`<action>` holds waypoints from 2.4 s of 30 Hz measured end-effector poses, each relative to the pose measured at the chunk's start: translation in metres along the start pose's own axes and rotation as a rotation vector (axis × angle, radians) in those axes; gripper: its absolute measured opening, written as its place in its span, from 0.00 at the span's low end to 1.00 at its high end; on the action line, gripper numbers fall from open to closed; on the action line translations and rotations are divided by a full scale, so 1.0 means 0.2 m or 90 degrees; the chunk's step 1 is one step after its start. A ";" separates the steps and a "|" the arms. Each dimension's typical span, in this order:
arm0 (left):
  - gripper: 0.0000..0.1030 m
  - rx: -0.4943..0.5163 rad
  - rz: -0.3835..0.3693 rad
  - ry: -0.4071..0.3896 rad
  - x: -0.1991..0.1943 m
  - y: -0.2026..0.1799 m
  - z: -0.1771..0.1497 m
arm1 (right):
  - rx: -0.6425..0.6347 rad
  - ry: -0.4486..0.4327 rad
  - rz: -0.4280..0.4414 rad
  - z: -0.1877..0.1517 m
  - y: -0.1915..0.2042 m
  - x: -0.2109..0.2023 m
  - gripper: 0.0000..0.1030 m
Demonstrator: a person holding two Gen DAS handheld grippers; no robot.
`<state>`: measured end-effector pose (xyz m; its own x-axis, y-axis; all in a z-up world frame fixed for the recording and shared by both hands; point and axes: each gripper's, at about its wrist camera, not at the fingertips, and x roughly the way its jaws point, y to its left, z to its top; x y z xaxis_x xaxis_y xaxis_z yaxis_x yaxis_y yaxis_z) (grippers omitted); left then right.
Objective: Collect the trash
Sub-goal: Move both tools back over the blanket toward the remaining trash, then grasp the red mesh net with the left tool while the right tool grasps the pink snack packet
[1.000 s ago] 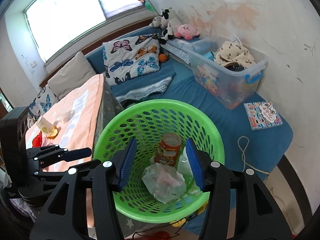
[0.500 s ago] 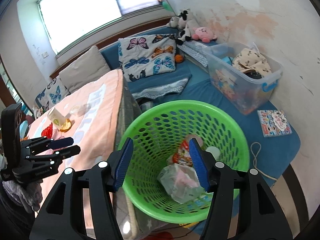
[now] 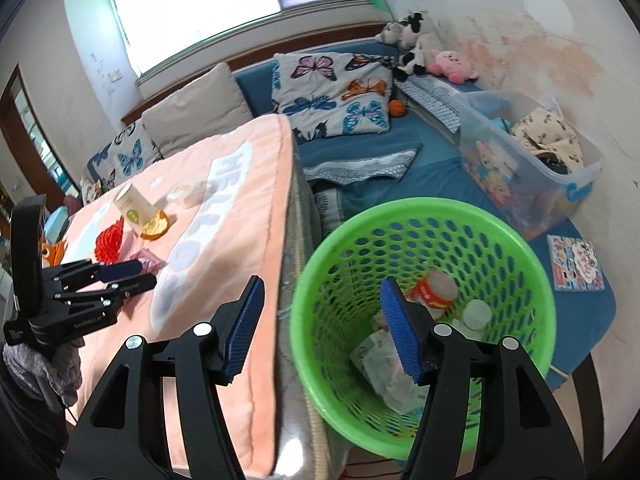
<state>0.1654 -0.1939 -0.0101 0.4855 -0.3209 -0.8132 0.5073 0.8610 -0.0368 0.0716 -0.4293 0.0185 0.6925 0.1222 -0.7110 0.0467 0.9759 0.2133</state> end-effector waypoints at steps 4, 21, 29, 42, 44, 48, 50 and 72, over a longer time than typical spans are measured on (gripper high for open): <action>0.35 -0.014 0.007 -0.003 -0.01 0.06 -0.01 | -0.023 0.002 0.002 0.01 0.07 0.03 0.60; 0.42 -0.063 0.065 -0.025 -0.12 0.36 -0.02 | -0.108 0.036 0.071 0.02 0.44 0.19 0.68; 0.53 -0.100 0.140 -0.038 -0.18 0.61 -0.02 | -0.146 0.067 0.124 0.04 0.69 0.31 0.71; 0.59 -0.179 0.165 0.009 -0.09 0.97 -0.14 | -0.149 0.146 0.205 0.02 1.06 0.58 0.71; 0.59 -0.185 0.159 0.012 -0.07 1.00 -0.16 | -0.136 0.162 0.211 0.02 1.10 0.63 0.71; 0.54 -0.190 0.144 0.019 -0.04 1.04 -0.16 | -0.104 0.194 0.218 0.00 1.16 0.74 0.71; 0.52 -0.193 0.134 0.020 -0.02 1.06 -0.16 | -0.091 0.203 0.216 -0.01 1.17 0.79 0.70; 0.17 -0.148 0.104 -0.020 -0.10 0.90 -0.15 | -0.085 0.171 0.228 -0.04 1.08 0.69 0.19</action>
<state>0.2257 -0.0208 -0.0189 0.5706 -0.1796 -0.8013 0.2453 0.9685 -0.0424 0.1715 -0.2000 -0.0390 0.4364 0.4817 -0.7600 -0.2668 0.8759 0.4020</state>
